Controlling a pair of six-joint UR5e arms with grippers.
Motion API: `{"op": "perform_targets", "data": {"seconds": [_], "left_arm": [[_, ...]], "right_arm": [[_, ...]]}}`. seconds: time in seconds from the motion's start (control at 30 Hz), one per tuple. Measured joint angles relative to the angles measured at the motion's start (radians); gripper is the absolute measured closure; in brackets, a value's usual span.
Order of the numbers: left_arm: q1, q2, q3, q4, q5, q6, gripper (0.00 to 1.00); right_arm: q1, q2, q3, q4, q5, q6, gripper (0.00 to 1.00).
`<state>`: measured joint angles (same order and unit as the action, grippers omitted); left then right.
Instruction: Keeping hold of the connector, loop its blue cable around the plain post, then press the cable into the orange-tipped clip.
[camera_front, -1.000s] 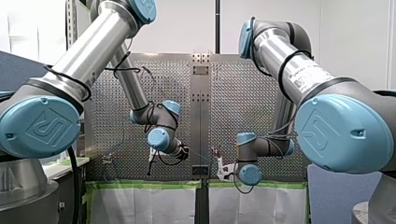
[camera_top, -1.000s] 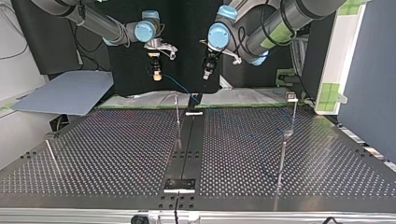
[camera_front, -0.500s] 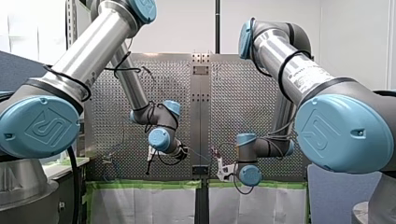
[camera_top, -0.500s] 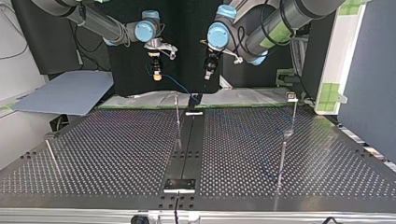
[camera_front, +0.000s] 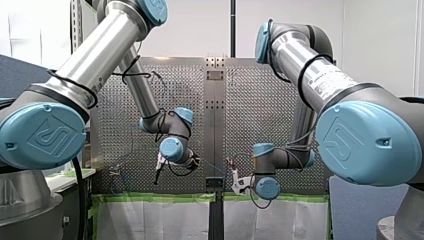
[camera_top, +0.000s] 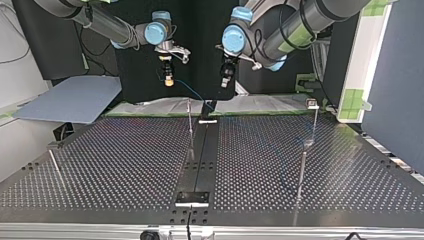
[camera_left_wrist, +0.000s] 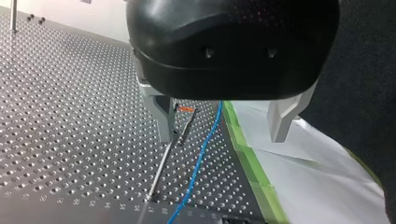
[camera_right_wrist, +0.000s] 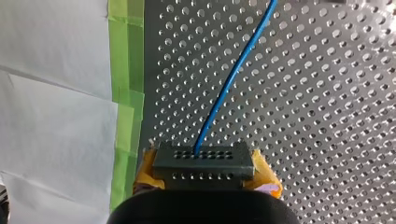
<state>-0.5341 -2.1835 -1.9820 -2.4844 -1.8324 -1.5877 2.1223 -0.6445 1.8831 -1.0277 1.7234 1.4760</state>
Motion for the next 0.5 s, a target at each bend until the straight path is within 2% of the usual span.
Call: {"op": "perform_targets", "data": {"seconds": [0.23,0.5], "left_arm": [[-0.002,-0.019,0.038,-0.001,0.024,-0.002,0.02],[-0.011,-0.090,0.110,-0.033,0.039,-0.023,0.02]], "right_arm": [[0.005,0.000,0.000,-0.002,-0.054,-0.016,1.00],[0.010,0.000,0.000,-0.009,-0.112,-0.020,1.00]]}}
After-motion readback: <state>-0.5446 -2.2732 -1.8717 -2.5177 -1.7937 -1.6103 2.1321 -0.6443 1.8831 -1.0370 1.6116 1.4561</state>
